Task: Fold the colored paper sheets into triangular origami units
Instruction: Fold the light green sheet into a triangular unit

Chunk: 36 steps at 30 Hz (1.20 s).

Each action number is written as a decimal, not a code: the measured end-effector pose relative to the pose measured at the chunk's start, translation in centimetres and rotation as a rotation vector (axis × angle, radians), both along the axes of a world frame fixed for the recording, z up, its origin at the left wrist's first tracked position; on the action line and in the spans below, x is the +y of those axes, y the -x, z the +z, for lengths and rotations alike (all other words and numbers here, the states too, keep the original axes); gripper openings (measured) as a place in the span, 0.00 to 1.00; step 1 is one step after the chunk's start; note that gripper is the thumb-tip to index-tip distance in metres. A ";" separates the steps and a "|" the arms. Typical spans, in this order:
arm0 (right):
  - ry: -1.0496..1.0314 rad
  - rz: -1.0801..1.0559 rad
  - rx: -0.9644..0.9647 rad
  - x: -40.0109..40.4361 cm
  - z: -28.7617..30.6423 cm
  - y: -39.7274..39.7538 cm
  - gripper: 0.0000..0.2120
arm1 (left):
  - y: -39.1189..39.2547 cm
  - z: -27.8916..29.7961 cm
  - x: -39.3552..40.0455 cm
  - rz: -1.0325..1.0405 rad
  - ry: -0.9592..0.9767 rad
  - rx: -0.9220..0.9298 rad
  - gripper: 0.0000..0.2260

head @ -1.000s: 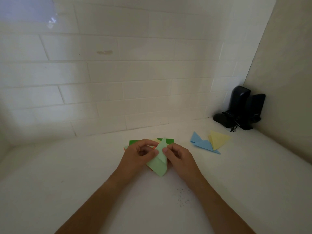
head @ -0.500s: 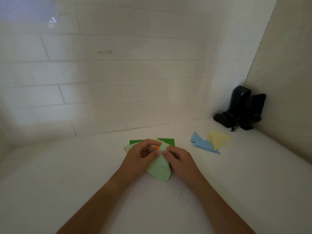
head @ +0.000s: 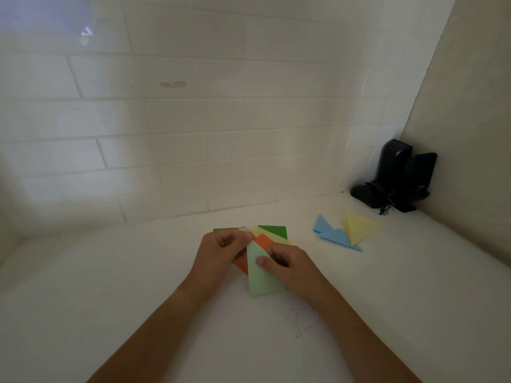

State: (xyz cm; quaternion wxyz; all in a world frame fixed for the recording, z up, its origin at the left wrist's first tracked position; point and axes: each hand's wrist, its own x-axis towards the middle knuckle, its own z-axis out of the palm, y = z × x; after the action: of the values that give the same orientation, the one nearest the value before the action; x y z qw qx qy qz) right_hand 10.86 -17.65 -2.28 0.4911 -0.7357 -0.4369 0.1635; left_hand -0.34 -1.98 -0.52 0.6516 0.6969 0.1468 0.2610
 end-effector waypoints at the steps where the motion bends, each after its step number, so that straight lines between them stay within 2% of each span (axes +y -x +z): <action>1: 0.001 -0.008 0.003 0.0 0.0 0.0 0.19 | 0.0 0.0 0.0 -0.012 0.010 0.008 0.09; 6: -0.020 -0.018 -0.006 0.1 -0.4 -0.3 0.25 | 0.0 0.1 -0.3 -0.056 -0.028 0.058 0.08; 11: -0.043 -0.011 0.007 0.1 -0.3 -0.3 0.26 | 0.1 0.1 -0.1 -0.045 -0.033 0.054 0.07; 14: -0.042 -0.024 0.013 0.1 -0.3 -0.2 0.22 | 0.1 0.1 -0.2 -0.032 -0.050 0.071 0.07; 20: -0.087 -0.182 -0.005 0.2 -0.3 -0.3 0.14 | 0.1 -0.1 -0.7 -0.014 -0.146 0.096 0.07; 25: -0.091 -0.273 -0.036 0.3 -0.3 -0.3 0.14 | 0.2 0.3 -1.0 0.009 -0.190 0.076 0.08; 36: -0.087 -0.267 -0.023 0.1 -0.1 -0.2 0.12 | 0.2 0.1 -1.1 0.033 -0.173 0.053 0.10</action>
State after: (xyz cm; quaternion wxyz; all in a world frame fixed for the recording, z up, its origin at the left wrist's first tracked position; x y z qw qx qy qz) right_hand 11.02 -17.51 -2.38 0.5350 -0.7670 -0.3475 0.0691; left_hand -0.57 -3.05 -0.44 0.5808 0.7546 0.1522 0.2647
